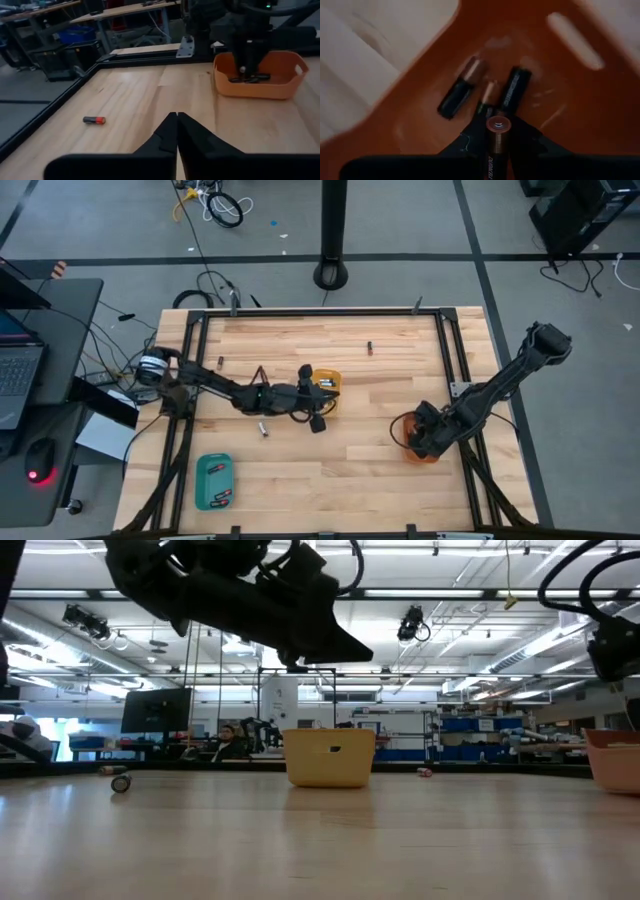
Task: Sort batteries
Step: Put the brown battery into the orange bin, then put the red battery into the blue bin
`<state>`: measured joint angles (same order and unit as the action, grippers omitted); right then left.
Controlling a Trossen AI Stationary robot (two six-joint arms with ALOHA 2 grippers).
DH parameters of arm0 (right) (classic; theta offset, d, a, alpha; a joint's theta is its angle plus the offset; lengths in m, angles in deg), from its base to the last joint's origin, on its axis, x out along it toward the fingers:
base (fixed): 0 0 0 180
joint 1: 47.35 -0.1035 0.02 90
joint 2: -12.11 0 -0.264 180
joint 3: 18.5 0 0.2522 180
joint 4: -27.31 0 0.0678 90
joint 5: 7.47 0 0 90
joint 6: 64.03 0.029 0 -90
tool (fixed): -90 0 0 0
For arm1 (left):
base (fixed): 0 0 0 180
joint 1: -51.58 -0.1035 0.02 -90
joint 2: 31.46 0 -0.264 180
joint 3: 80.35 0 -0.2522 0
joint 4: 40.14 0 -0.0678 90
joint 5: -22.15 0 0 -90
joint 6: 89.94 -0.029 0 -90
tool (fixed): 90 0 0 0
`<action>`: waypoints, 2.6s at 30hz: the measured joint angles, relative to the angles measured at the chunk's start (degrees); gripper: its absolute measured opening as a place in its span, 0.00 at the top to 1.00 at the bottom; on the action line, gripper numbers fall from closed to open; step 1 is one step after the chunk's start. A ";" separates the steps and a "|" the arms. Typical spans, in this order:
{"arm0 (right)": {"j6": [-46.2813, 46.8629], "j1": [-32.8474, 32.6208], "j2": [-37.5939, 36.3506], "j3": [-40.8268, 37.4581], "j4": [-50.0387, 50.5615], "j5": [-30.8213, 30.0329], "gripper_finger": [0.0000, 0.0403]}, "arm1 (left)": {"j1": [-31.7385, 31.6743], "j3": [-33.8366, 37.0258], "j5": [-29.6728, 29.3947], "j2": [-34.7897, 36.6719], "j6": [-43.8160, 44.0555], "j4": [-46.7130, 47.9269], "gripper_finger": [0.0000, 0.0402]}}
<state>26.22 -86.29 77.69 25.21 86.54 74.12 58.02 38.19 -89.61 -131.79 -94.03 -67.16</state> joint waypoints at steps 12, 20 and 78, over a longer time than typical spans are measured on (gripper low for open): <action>3.99 2.01 0.04 2.38 2.10 18.62 0.57 | -12.22 0.00 18.35 3.41 -8.53 2.95 0.98; -9.54 5.09 -0.02 14.10 10.14 10.50 0.55 | -15.98 4.10 24.84 11.41 -9.02 4.81 0.99; -59.78 51.68 15.87 16.55 -24.86 -20.10 0.75 | 4.24 20.06 6.58 37.68 16.51 51.29 0.98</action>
<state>-33.56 -34.61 93.56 41.77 61.68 54.03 62.26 58.25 -83.03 -94.11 -77.52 -15.88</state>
